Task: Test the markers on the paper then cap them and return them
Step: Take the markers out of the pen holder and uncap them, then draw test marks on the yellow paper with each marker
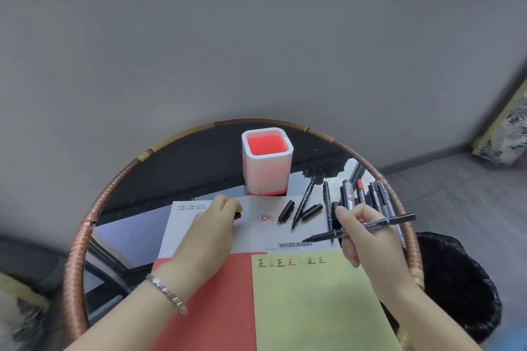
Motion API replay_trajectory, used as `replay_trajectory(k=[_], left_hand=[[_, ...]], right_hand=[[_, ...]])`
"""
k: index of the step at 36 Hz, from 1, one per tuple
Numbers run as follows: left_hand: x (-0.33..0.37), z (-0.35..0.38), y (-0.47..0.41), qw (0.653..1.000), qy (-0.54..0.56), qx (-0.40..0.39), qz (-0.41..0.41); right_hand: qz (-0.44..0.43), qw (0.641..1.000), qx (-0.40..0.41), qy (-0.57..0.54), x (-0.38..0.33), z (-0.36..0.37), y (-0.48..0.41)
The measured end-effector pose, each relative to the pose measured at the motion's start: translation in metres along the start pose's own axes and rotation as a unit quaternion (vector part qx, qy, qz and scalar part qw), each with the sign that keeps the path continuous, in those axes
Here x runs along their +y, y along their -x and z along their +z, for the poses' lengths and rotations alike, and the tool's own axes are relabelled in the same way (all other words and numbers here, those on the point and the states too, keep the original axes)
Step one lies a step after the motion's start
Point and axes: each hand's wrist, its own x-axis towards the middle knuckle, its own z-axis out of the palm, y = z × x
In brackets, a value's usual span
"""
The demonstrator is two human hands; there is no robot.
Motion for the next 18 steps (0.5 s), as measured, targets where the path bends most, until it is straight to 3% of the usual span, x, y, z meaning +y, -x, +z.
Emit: replay_trajectory(k=[4, 9, 14, 18], left_hand=[[-0.003, 0.002, 0.000, 0.993, -0.094, 0.043, 0.061], [0.026, 0.001, 0.018, 0.993, -0.046, 0.087, 0.071], [0.068, 0.015, 0.051, 0.981, -0.038, 0.041, 0.186], [0.085, 0.037, 0.054, 0.979, -0.075, -0.018, 0.190]], right_hand=[[0.006, 1.000, 0.007, 0.030, 0.004, 0.001, 0.004], [0.008, 0.999, 0.029, 0.030, 0.005, -0.007, 0.009], [0.013, 0.999, 0.046, -0.013, 0.011, -0.022, 0.010], [0.048, 0.996, 0.025, -0.071, 0.011, -0.028, 0.011]])
